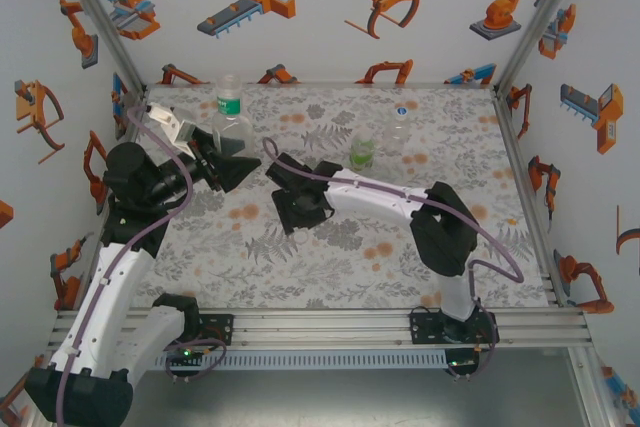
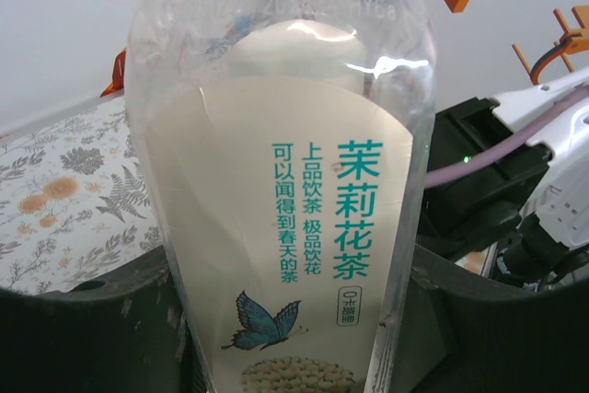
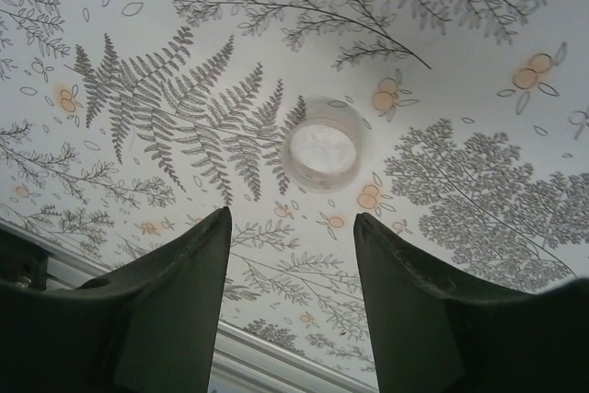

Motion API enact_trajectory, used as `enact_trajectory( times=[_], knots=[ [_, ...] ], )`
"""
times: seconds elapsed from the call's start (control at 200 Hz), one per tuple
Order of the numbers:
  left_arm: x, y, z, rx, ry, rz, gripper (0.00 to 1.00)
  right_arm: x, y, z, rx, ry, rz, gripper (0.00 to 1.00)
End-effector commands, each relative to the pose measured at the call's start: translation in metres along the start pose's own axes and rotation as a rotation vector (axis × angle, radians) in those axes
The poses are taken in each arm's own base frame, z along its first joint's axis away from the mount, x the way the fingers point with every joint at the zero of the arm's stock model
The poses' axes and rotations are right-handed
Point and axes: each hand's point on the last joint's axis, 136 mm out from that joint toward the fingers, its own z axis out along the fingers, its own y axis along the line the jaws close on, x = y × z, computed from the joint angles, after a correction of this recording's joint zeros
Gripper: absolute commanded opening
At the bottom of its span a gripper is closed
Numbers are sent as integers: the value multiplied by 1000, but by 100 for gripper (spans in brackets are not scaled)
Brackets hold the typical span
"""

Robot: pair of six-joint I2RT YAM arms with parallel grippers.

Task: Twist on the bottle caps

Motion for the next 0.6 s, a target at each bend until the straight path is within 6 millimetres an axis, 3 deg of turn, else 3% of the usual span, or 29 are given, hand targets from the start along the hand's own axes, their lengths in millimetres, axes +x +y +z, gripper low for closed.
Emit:
enact_trajectory(
  times=[0.0,0.245,0.596],
  knots=[
    [-2,-3,-1,18,-10,16,10,4,-3,7,70,23,-25,54],
    [-2,-3,0,19,-9,11,11,11,-6,23,99,49,-38,56],
    [-2,-2,0,19,-10,8,11,10,-4,31,100,48,-49,52]
  ],
)
